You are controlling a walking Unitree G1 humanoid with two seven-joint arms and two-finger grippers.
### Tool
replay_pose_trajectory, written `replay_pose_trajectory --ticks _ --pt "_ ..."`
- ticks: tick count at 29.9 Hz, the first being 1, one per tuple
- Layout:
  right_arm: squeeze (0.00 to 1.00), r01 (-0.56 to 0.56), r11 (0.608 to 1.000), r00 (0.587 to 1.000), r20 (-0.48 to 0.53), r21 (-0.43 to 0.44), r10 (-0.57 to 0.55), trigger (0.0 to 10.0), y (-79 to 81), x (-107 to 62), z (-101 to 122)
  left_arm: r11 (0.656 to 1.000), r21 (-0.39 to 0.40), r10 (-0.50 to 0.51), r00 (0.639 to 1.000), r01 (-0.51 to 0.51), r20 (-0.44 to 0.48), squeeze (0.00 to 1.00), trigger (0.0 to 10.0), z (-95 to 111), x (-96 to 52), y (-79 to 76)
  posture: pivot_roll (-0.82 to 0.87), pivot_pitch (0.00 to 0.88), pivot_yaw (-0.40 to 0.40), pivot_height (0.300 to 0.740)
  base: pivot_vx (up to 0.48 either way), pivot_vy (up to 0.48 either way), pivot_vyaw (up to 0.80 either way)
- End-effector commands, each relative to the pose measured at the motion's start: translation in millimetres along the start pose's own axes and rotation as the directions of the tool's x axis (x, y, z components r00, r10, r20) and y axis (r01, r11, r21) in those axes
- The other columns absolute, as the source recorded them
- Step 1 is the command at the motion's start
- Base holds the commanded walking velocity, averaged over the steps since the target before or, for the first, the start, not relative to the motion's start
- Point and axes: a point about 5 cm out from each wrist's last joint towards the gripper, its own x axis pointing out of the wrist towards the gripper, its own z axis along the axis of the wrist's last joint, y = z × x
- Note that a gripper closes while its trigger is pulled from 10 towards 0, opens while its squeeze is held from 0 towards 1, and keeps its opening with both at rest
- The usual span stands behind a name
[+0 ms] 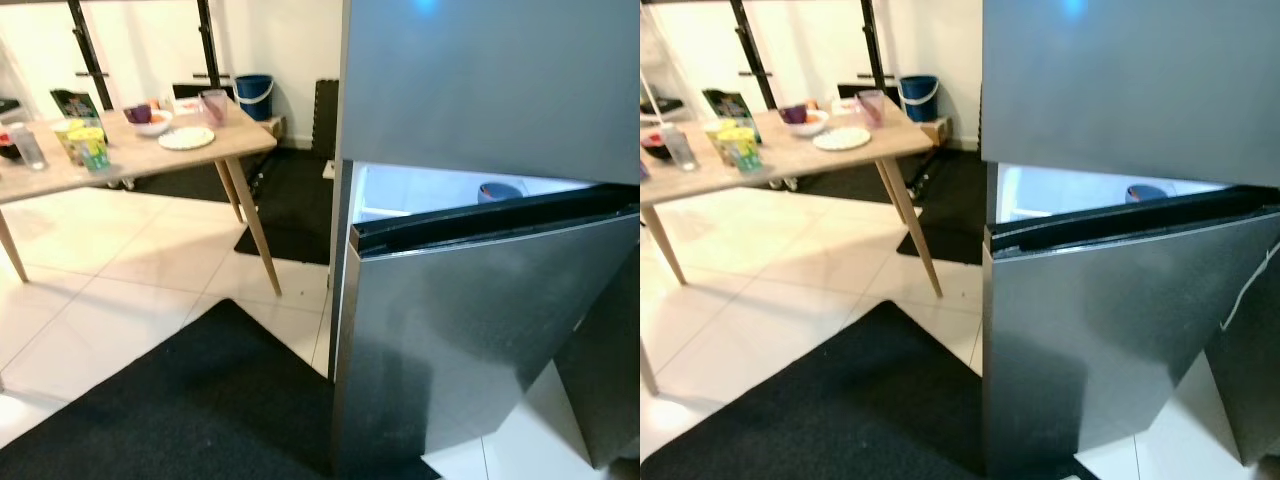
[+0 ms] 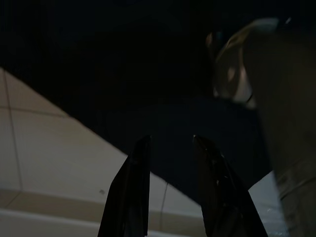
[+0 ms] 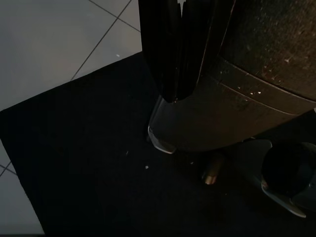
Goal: Restocking fridge
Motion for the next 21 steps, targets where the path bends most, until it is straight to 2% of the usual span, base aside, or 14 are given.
replay_pose_trajectory --ticks 1,3,12,17,21 --pt "0.0 -0.005 1.0 0.999 -0.032 0.0 0.005 10.0 1.1 -0.9 -7.1 1.0 -0.019 -0.002 1.0 0.002 0.018 0.0 10.0 2.6 1.0 -4.0 -0.07 0.012 0.005 0.74 0.0 0.0 0.0" --pt "0.0 -0.004 1.0 1.0 -0.031 0.0 0.004 10.0 0.5 -1.0 -6.6 1.0 -0.021 -0.002 1.0 0.002 0.019 0.0 10.0 3.1 1.1 -4.3 -0.07 0.01 0.003 0.74 0.0 0.0 0.0" --pt "0.0 0.008 1.0 1.0 -0.022 0.0 -0.008 10.0 -6.2 -2.8 -4.2 1.0 -0.022 0.0 1.0 0.001 0.017 0.0 10.0 4.4 2.1 -8.5 -0.08 0.003 0.002 0.74 0.0 -0.456 0.0" --pt "0.0 0.001 1.0 1.0 -0.004 0.011 -0.001 10.0 -5.2 -1.6 0.3 1.0 0.008 -0.017 1.0 0.017 0.003 0.0 10.0 2.7 2.6 -11.6 -0.08 0.002 0.006 0.74 0.0 -0.418 0.0" --pt "0.0 -0.006 1.0 1.0 -0.009 0.009 0.006 10.0 -3.1 -1.2 -0.8 1.0 -0.006 -0.021 1.0 0.021 0.017 0.0 10.0 4.7 2.8 -12.9 -0.08 0.001 0.007 0.74 0.0 -0.073 0.0"
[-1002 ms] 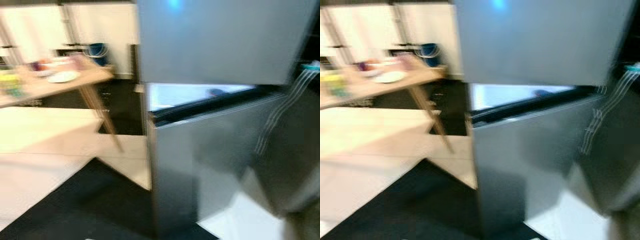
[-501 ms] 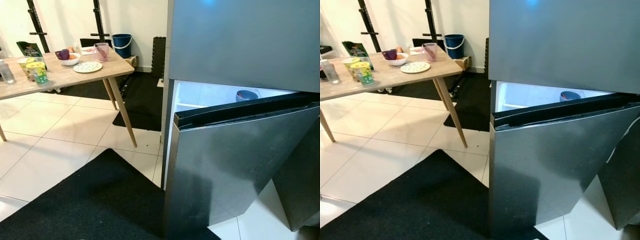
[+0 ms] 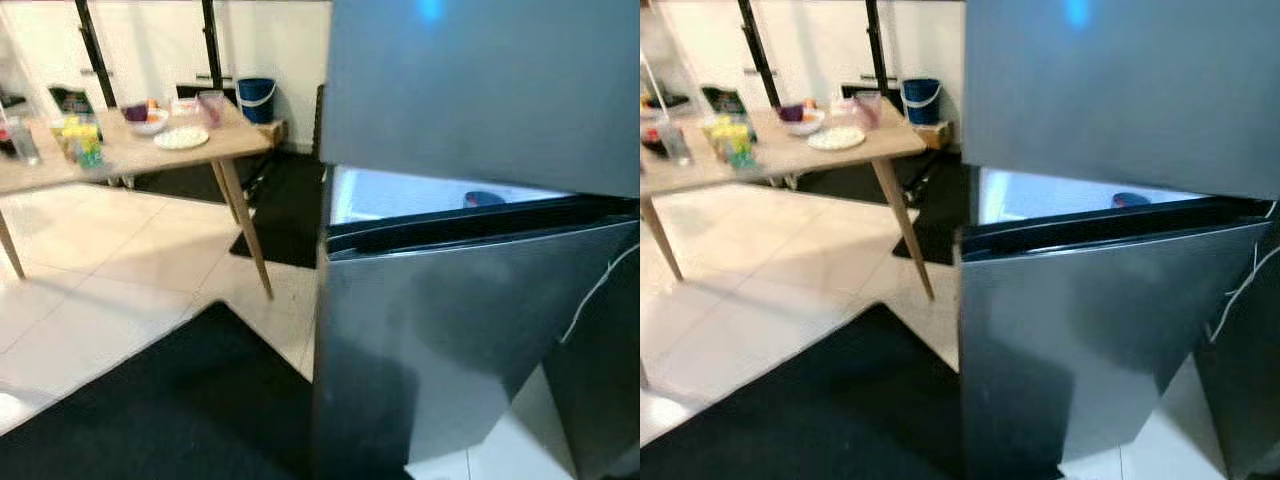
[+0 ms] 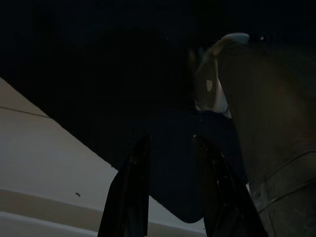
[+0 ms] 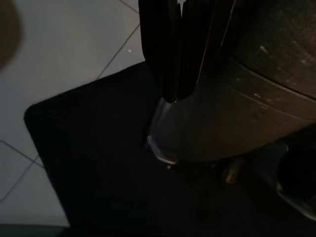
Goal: Restocking fridge
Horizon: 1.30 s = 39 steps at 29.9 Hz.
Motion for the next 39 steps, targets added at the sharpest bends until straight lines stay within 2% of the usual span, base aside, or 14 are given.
replay_pose_trajectory --ticks 1,10,16,21,30,39 --pt "0.0 -0.011 1.0 1.0 -0.012 0.011 0.011 10.0 3.5 0.6 -3.1 1.0 0.009 -0.019 1.0 0.019 0.02 0.0 10.0 6.6 1.2 -5.6 -0.08 0.002 0.01 0.74 0.0 0.0 0.0" --pt "0.0 -0.018 1.0 1.0 -0.012 0.013 0.019 10.0 5.1 1.0 -3.2 0.999 0.027 -0.031 0.999 0.031 0.027 0.0 10.0 7.6 1.6 -8.7 -0.07 0.001 0.009 0.74 0.0 0.0 0.0" --pt "0.0 -0.02 1.0 1.0 -0.009 0.011 0.02 10.0 5.0 1.2 -2.1 0.999 0.043 -0.033 0.999 0.031 0.034 0.0 10.0 8.3 1.9 -10.2 -0.08 0.001 0.008 0.74 0.0 -0.467 0.0" --pt "0.0 -0.018 1.0 1.0 -0.009 0.011 0.019 10.0 4.4 1.0 -2.3 1.0 0.025 0.002 0.998 -0.004 0.068 0.0 10.0 13.0 1.7 -7.6 -0.07 0.001 0.006 0.74 0.0 -0.094 0.0" --pt "0.0 -0.02 1.0 1.0 -0.009 0.017 0.02 10.0 4.8 0.8 -3.2 1.0 -0.016 -0.016 0.983 0.019 0.183 0.0 10.0 35.3 1.4 -12.5 -0.08 0.002 0.01 0.74 0.0 0.0 0.0" --pt "0.0 -0.021 1.0 1.0 -0.011 0.018 0.022 10.0 4.5 0.5 -4.2 0.999 0.029 -0.042 0.983 0.037 0.177 0.0 10.0 35.7 1.9 -16.7 -0.08 0.0 0.012 0.74 0.0 0.0 0.0"
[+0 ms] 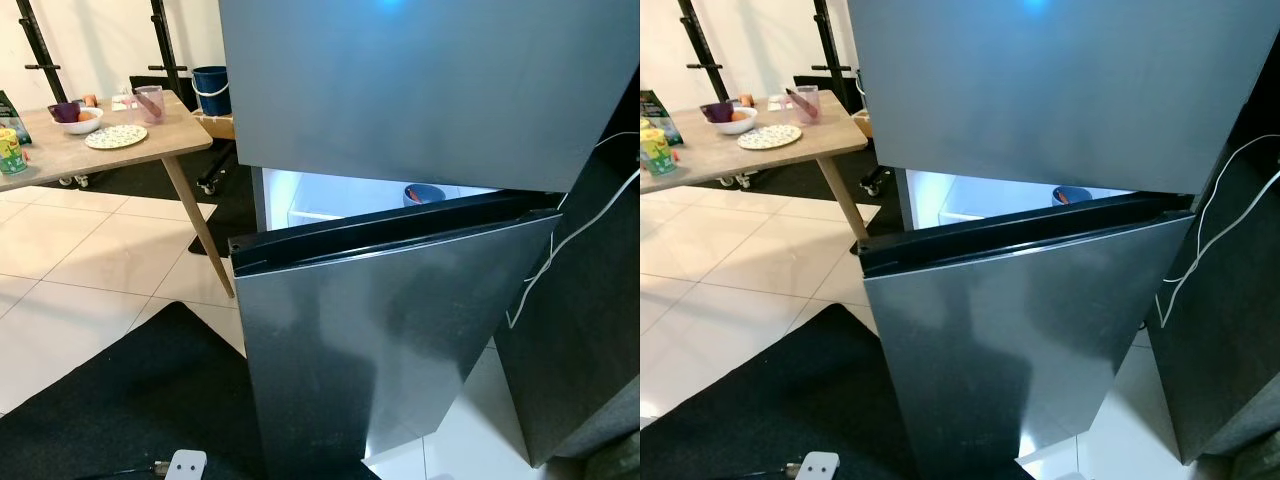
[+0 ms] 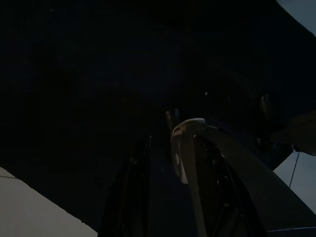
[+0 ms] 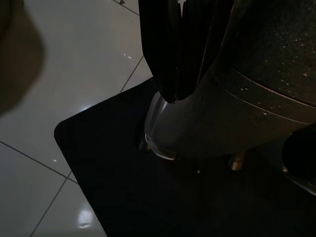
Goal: Restocking fridge
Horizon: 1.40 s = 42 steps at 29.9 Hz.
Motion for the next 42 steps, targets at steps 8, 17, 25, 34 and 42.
replay_pose_trajectory --ticks 8,17,25,34,42 --pt "0.0 -0.01 1.0 1.0 -0.027 0.013 0.011 10.0 2.6 -0.8 -8.2 1.0 0.03 -0.006 1.0 0.007 -0.03 0.0 10.0 -8.4 -0.4 -3.9 -0.08 0.0 0.01 0.74 0.243 0.0 0.0" --pt "0.0 -0.018 1.0 1.0 -0.023 0.018 0.018 10.0 4.5 -0.1 -7.7 1.0 0.023 -0.004 1.0 0.005 -0.03 0.0 10.0 -10.5 -1.1 -2.5 -0.08 0.0 0.01 0.74 0.396 0.0 0.0" --pt "0.0 -0.021 1.0 0.999 -0.024 0.02 0.021 10.0 4.7 -0.2 -8.1 1.0 -0.003 -0.009 1.0 0.009 -0.003 0.0 10.0 -7.5 -0.7 -3.7 -0.08 0.0 0.007 0.74 0.186 0.0 0.0" --pt "0.0 -0.021 1.0 1.0 -0.023 0.022 0.021 10.0 4.2 -0.4 -8.0 0.999 0.035 -0.032 0.999 0.033 -0.018 0.0 10.0 -9.0 -0.7 -5.9 -0.08 0.0 0.005 0.74 0.0 -0.236 0.0" --pt "0.0 -0.024 0.999 0.999 -0.024 0.021 0.024 10.0 3.7 -0.6 -8.0 0.999 0.008 -0.052 0.999 0.052 -0.014 0.0 10.0 -9.5 -0.3 -9.6 -0.08 0.0 0.003 0.74 0.0 -0.171 0.0"
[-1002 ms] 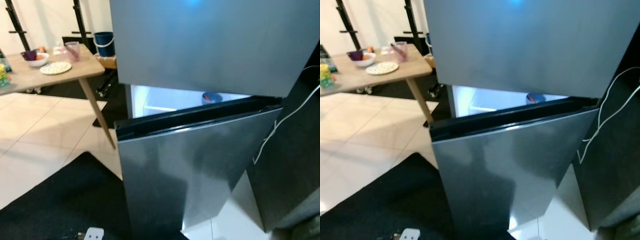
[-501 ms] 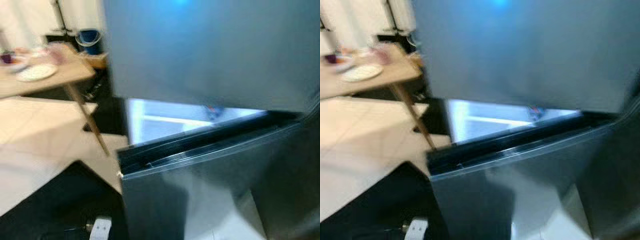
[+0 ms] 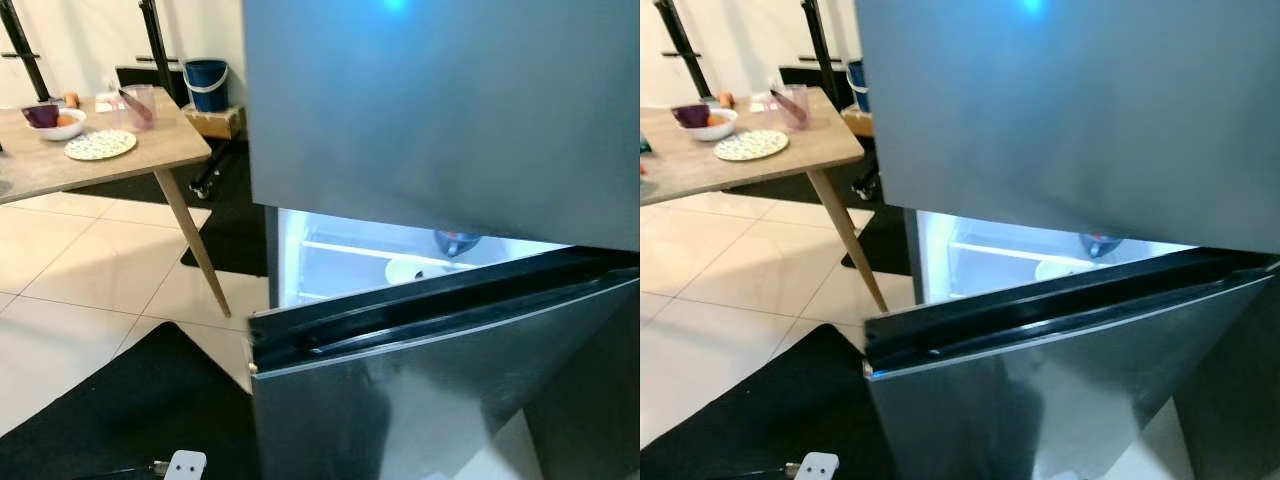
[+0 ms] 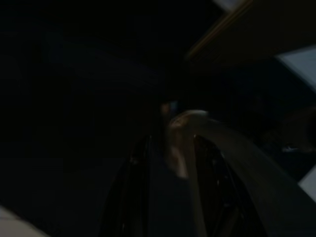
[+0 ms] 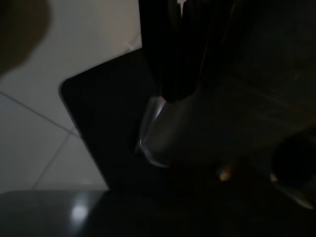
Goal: Restocking fridge
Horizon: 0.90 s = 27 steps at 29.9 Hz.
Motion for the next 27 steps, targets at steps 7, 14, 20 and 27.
replay_pose_trajectory --ticks 7,14,20,27 --pt "0.0 -0.009 1.0 1.0 -0.022 0.009 0.009 10.0 3.3 0.0 -6.1 0.999 -0.01 -0.052 0.998 0.051 -0.019 0.0 10.0 -4.8 -0.1 -5.2 -0.08 0.0 0.003 0.74 0.0 0.0 0.0" --pt "0.0 -0.01 1.0 1.0 -0.023 0.007 0.01 10.0 2.7 -0.2 -6.1 0.992 -0.018 -0.125 0.992 0.125 0.004 0.0 10.0 -1.7 1.2 -14.9 -0.08 0.0 0.0 0.74 0.0 0.0 0.0" --pt "0.0 -0.01 1.0 1.0 -0.026 0.004 0.011 10.0 2.6 -0.4 -6.7 0.969 -0.002 -0.245 0.967 0.246 0.072 0.0 10.0 13.1 2.5 -25.6 -0.08 0.0 -0.001 0.74 0.0 0.0 0.0" --pt "0.0 -0.012 1.0 1.0 -0.027 0.002 0.012 10.0 2.9 -0.4 -7.0 0.951 0.082 -0.307 0.947 0.3 0.096 0.0 10.0 23.2 2.8 -30.9 -0.08 0.0 0.001 0.74 0.0 0.0 0.0"
